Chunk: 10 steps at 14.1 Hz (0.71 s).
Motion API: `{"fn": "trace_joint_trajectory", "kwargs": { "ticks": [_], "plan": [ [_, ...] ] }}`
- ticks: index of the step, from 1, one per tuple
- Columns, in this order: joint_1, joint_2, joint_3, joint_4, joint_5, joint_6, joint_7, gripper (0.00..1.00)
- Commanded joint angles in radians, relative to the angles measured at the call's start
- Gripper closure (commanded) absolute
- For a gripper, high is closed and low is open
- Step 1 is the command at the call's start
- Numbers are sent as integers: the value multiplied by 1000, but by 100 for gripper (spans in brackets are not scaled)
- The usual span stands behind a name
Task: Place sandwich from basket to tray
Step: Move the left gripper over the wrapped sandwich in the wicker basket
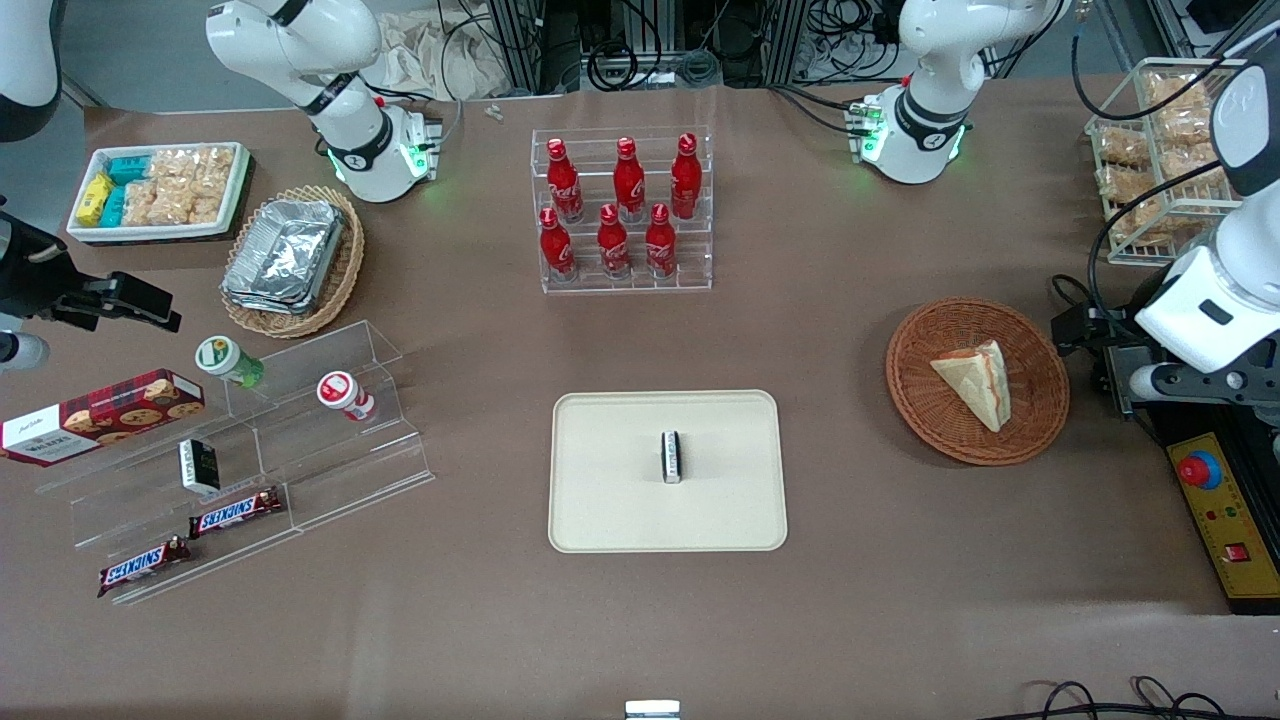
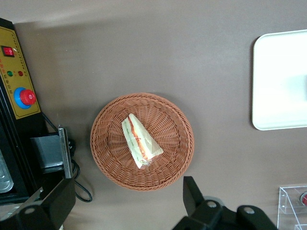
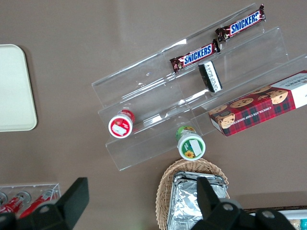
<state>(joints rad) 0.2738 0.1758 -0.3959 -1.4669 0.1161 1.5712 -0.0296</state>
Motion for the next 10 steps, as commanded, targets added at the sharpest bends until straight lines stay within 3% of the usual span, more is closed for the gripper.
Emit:
{"fn": "trace_joint_trajectory", "kwargs": {
  "ticks": [1,6,10],
  "plan": [
    [4,5,-1,20,14,-25,-16,1],
    [5,5,0,-21,4,-68,-59,1],
    [10,-16,51,-181,-36,42,-286,4]
  ]
}}
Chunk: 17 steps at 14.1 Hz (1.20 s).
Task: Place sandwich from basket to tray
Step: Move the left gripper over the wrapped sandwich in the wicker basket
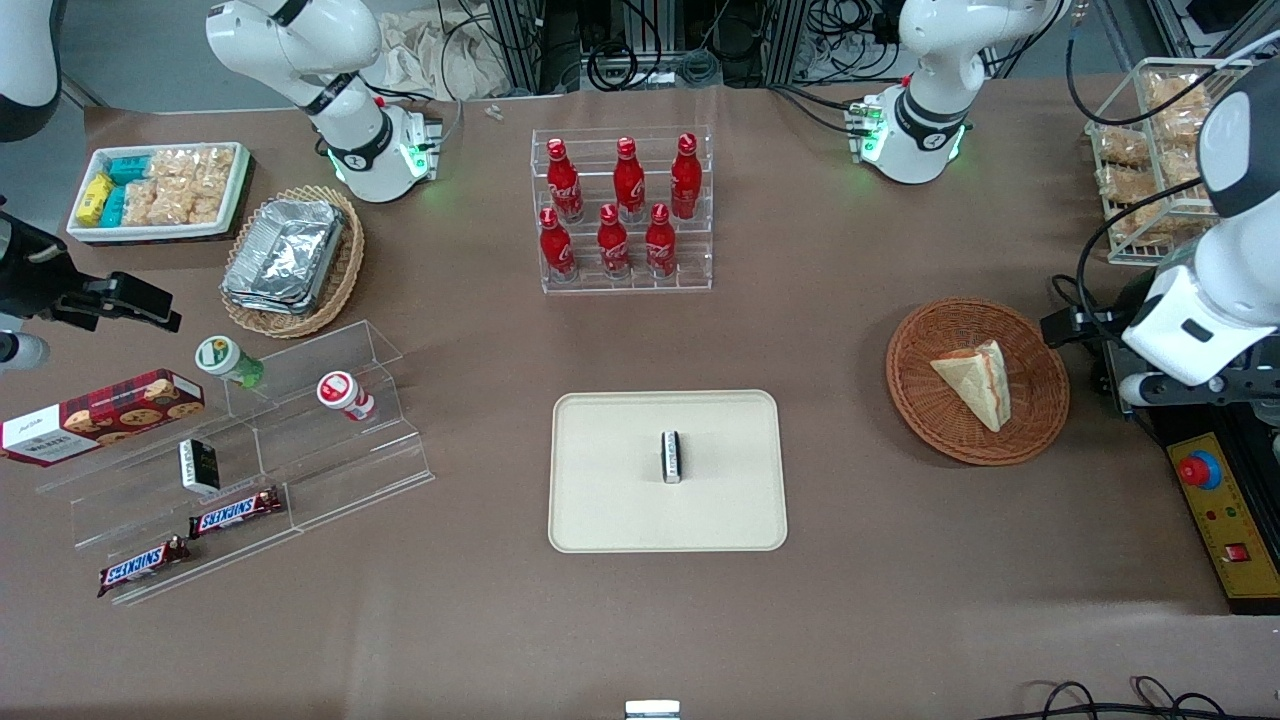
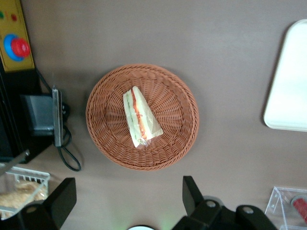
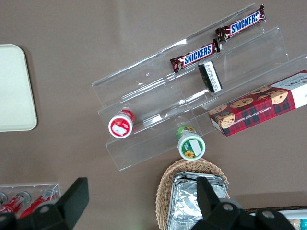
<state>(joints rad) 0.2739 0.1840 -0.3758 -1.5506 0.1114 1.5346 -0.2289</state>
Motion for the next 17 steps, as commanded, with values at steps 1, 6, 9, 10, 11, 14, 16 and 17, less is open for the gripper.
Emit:
{"fn": "trace_joint_trajectory", "kwargs": {
  "ticks": [1,6,9,10,11,14,16,17],
  "plan": [
    [22,-52,43,-186,-45,181,-124,5],
    [68,-136,46,-580,-52,619,-323,5],
    [91,-124,47,-627,-114,651,-380,4],
    [93,-126,47,-649,-127,670,-380,4],
    [93,-126,47,-666,-137,696,-388,4],
    [120,-113,47,-695,-156,754,-394,3],
    [120,-109,47,-709,-194,774,-394,3],
    [120,-103,47,-710,-219,776,-394,3]
  ]
}}
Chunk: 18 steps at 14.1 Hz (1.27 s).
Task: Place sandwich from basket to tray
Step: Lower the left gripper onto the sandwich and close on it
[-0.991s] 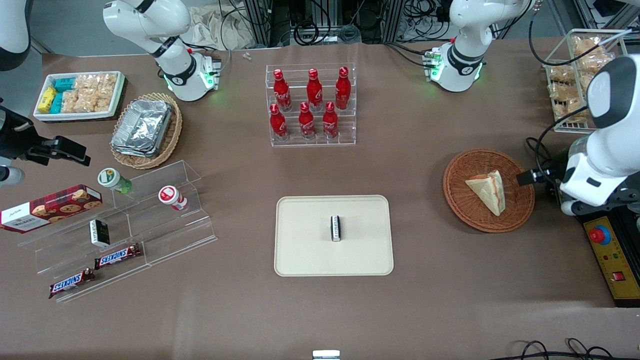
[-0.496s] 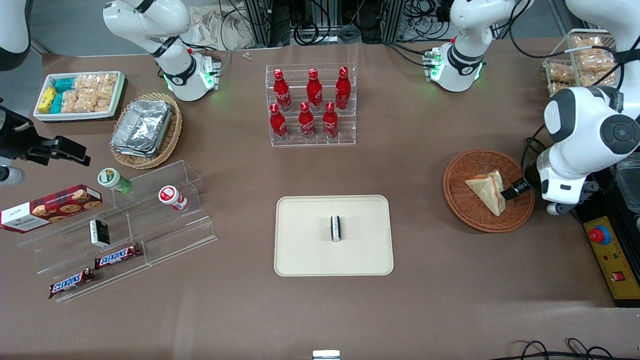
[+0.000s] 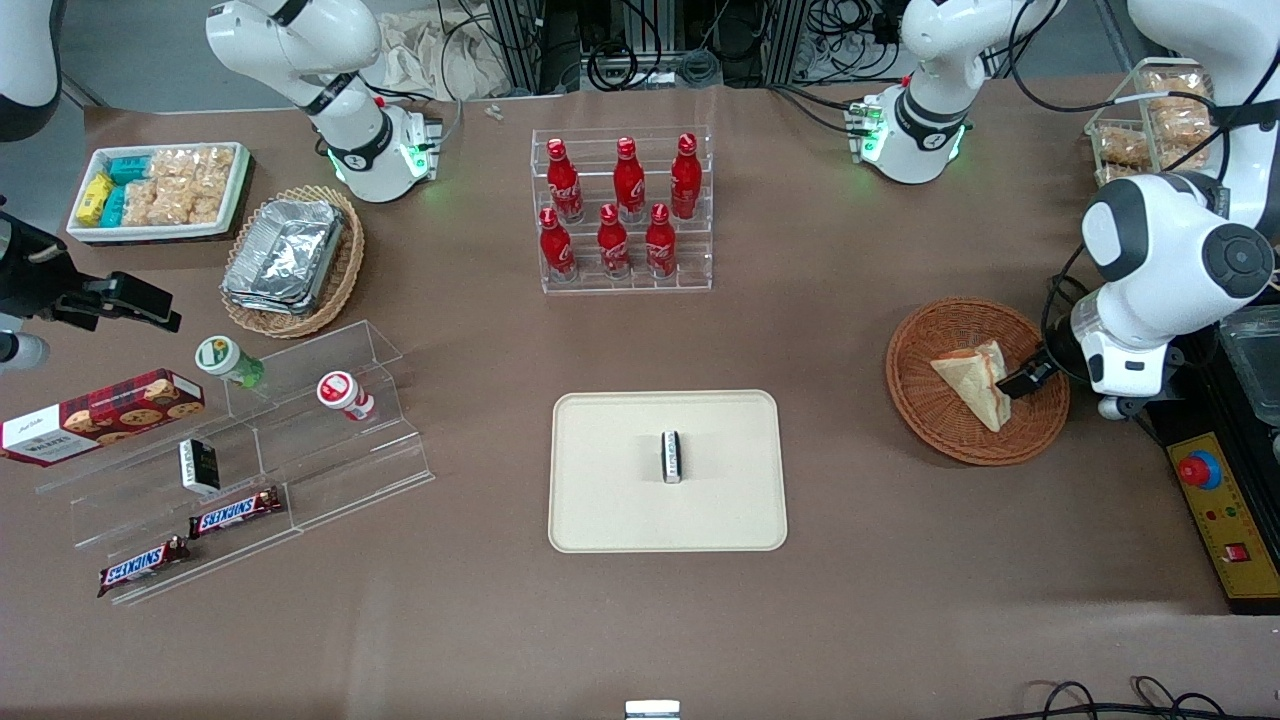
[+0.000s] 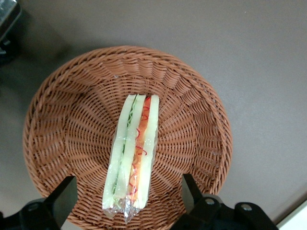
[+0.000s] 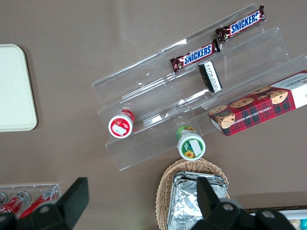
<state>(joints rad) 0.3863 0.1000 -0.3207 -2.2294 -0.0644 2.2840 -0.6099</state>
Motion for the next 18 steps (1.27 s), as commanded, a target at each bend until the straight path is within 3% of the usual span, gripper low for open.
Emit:
{"fn": "trace_joint_trajectory", "kwargs": {
  "ticks": [1,18],
  "plan": [
    [8,-17,-8,-32,-70,26,-14,3],
    [16,38,-9,-202,-89,278,-14,3]
  ]
}}
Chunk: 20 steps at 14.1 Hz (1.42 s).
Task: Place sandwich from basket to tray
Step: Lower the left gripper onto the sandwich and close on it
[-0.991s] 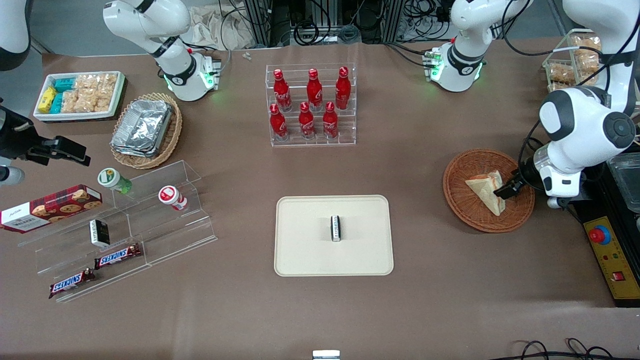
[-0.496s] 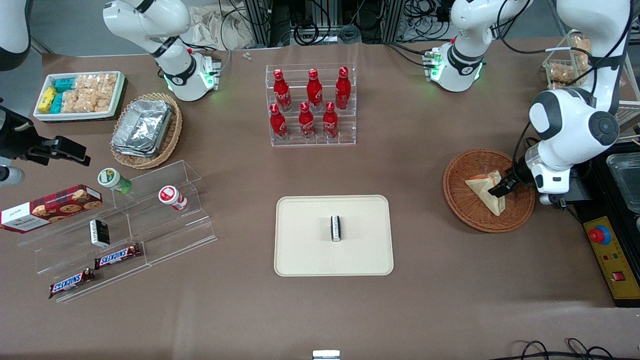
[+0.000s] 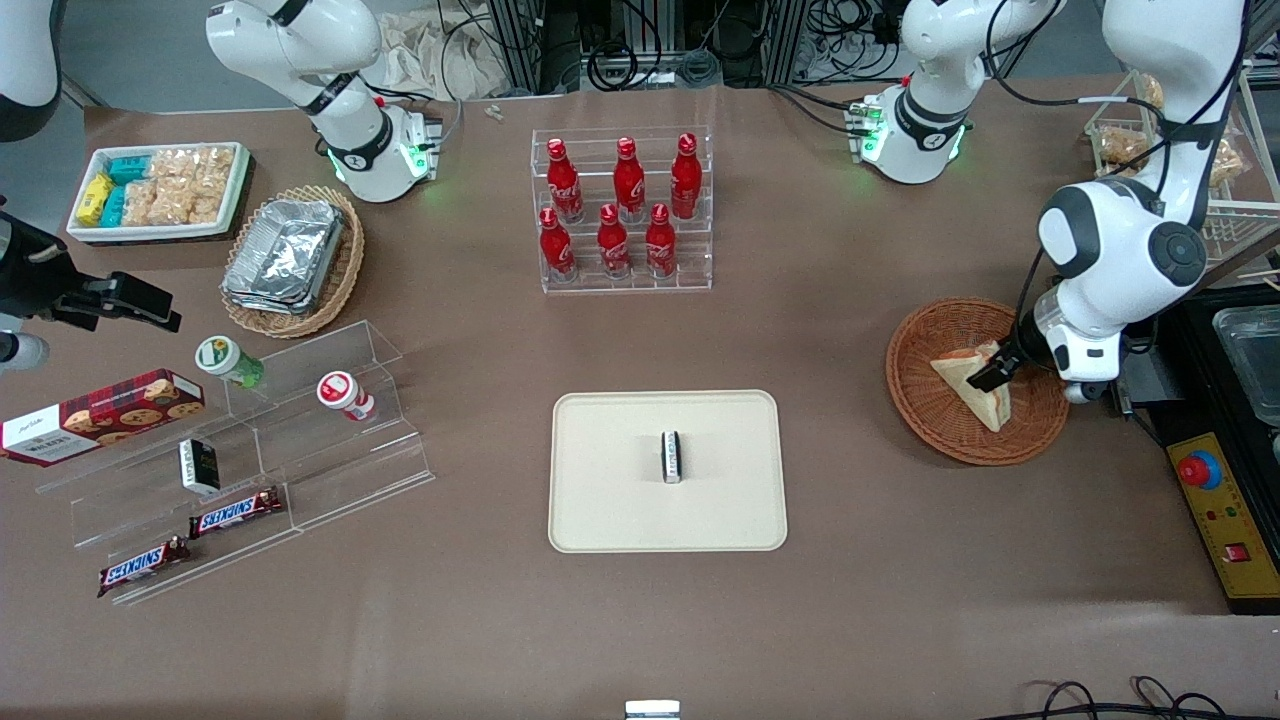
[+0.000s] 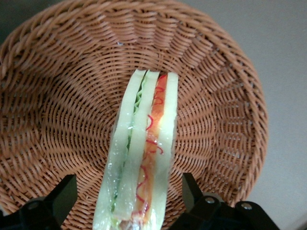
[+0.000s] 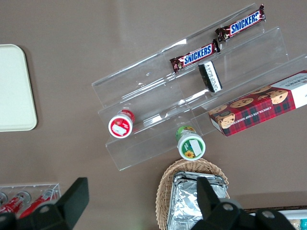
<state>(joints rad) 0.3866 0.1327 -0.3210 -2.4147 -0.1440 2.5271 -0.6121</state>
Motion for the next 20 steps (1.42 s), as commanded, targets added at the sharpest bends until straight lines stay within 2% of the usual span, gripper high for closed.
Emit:
{"fn": "trace_joint_trajectory", "kwargs": {
  "ticks": [1,4,6,7,8,11,15,18,20],
  "plan": [
    [15,8,-9,-15,-9,38,-12,3],
    [15,39,-9,-17,-14,79,-12,4],
    [15,51,-9,-15,-14,93,-12,9],
    [15,48,-9,-15,-14,91,-12,22],
    [14,48,-9,-15,-14,91,-12,45],
    [6,47,-9,-7,-14,84,-11,98],
    [-14,-1,-15,-1,6,21,-55,100],
    [-14,-117,-29,57,15,-178,-6,100],
    [-14,-169,-43,159,15,-348,27,100]
  ]
}}
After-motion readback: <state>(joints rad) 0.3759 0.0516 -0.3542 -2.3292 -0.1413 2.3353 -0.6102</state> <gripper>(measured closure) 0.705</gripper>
